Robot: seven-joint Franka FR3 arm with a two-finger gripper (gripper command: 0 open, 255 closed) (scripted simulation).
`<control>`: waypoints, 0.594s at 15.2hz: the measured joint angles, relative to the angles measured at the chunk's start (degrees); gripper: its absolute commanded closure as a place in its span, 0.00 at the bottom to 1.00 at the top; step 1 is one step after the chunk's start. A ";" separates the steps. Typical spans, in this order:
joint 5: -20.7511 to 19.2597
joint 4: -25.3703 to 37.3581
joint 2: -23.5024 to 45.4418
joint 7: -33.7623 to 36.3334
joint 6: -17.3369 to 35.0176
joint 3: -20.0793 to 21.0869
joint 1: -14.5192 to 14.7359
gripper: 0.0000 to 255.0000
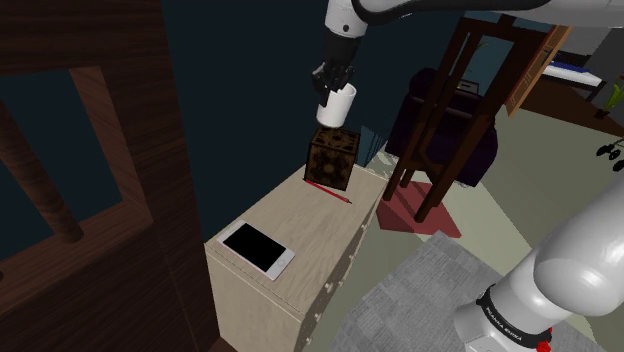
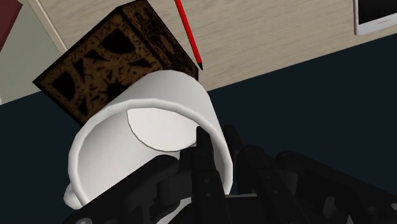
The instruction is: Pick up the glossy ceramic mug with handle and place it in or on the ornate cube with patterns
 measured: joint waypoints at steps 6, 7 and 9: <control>0.56 3.52 1.99 -7.88 -0.81 -3.70 -3.82 1.00; 0.49 4.66 3.01 -9.12 -0.84 -4.29 -4.44 1.00; 0.62 6.00 4.05 -11.33 -0.99 -5.29 -5.57 1.00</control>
